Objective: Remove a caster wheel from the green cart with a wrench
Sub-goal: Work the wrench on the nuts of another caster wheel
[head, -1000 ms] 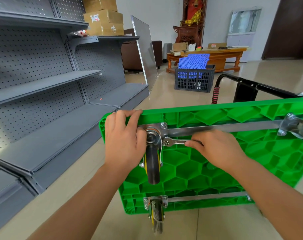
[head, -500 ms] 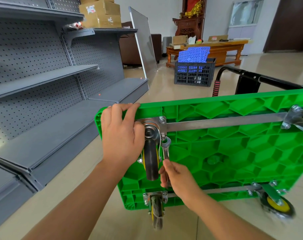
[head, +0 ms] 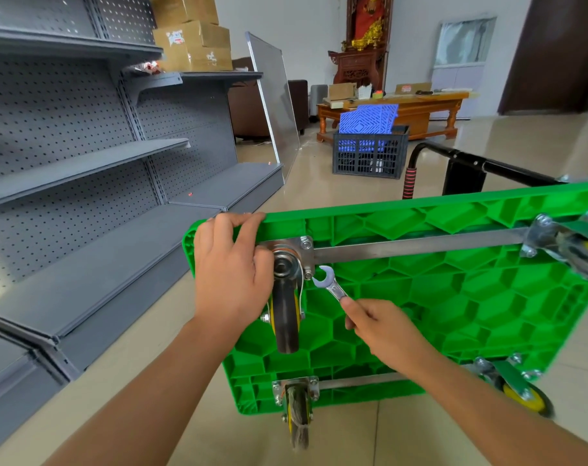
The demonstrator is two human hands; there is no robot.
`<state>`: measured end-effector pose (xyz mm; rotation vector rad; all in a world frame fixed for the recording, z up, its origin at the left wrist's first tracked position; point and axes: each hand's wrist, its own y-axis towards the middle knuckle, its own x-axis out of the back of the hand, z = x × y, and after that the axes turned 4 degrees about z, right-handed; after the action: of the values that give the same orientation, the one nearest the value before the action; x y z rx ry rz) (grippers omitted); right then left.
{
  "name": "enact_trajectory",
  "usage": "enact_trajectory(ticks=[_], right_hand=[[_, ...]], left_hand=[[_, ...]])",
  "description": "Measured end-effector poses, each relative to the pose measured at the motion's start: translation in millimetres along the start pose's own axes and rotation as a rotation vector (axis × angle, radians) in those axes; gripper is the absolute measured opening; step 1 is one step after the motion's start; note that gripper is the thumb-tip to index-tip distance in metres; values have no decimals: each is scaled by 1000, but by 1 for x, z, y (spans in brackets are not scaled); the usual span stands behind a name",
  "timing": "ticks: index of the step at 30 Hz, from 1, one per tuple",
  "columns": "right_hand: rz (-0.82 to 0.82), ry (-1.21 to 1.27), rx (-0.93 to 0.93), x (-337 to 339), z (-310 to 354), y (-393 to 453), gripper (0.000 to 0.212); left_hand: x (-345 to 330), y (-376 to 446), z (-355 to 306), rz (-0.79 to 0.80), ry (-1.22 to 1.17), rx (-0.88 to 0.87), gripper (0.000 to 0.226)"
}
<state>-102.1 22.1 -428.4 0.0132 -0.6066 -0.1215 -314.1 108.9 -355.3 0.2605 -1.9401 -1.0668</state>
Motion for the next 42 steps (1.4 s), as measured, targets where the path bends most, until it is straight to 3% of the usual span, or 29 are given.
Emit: enact_trajectory(ticks=[4, 7, 22, 26, 31, 35, 38, 42], right_hand=[[-11, -414, 68, 25, 12, 7, 53], [-9, -588, 84, 32, 20, 11, 55], [-170, -916, 181, 44, 24, 36, 54], [-142, -663, 125, 13, -1, 35, 60], [13, 134, -55, -63, -4, 20, 52], [92, 639, -179, -95, 10, 15, 67], [159, 795, -120, -84, 8, 4, 53], [135, 627, -136, -63, 0, -10, 47]], left_hand=[[3, 0, 1, 11, 9, -15, 50], [3, 0, 1, 16, 5, -10, 49], [-1, 0, 5, 10, -17, -30, 50], [-5, 1, 7, -16, -23, -32, 49], [-7, 0, 7, -34, -27, -29, 49], [-5, -1, 4, -38, -31, -21, 49], [-3, -2, 3, -33, -31, -18, 49], [-1, -2, 2, -15, -29, -14, 50]])
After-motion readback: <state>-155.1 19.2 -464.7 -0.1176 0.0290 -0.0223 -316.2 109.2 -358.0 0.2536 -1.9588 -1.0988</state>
